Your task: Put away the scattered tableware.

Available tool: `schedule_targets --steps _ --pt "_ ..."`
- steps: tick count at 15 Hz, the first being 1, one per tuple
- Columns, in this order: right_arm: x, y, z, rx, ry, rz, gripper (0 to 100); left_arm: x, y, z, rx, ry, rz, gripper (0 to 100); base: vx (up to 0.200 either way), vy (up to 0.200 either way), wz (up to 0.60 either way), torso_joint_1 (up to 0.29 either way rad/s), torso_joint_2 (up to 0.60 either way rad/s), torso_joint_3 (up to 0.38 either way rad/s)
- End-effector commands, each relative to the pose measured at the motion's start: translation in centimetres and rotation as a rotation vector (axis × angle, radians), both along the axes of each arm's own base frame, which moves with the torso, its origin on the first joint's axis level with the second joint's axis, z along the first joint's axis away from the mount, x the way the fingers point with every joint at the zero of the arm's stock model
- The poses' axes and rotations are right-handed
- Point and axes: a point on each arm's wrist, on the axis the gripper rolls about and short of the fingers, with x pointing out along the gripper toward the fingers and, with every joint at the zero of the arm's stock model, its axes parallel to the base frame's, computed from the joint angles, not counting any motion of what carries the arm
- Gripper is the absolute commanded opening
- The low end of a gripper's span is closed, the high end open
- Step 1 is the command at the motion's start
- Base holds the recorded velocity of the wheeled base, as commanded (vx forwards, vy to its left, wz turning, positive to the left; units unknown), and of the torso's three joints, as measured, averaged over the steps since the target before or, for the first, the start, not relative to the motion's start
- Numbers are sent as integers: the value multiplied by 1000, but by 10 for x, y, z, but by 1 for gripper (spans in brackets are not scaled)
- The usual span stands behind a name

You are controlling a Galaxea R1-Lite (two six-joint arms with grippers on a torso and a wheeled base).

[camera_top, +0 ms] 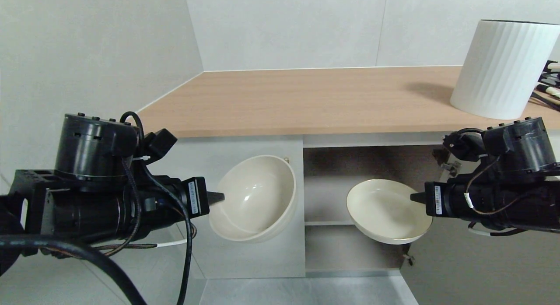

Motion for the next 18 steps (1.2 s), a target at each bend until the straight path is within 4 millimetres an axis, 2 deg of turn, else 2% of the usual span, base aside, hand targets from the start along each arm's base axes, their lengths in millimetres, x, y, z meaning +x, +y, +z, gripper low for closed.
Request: schedule_targets --steps 1,5,11,13,16,18 --pt "1 1 -3 -4 8 0 0 1 0 -1 1 4 1 0 0 0 0 -134 442 320" --pt "1 1 -3 -4 8 0 0 1 0 -1 1 4 1 0 0 0 0 -77 358 270" --pt "6 3 -10 -44 15 21 0 2 -1 -1 1 2 -1 0 0 0 0 -9 31 19" --pt "21 10 -24 -88 35 35 0 6 -3 -2 10 2 -8 0 0 0 0 0 0 0" --pt "66 23 -52 -61 -35 10 0 18 -8 -9 45 14 -24 0 0 0 0 0 0 0" --pt "101 38 -84 -80 3 -1 0 25 -12 -15 53 34 -27 0 0 0 0 0 0 0"
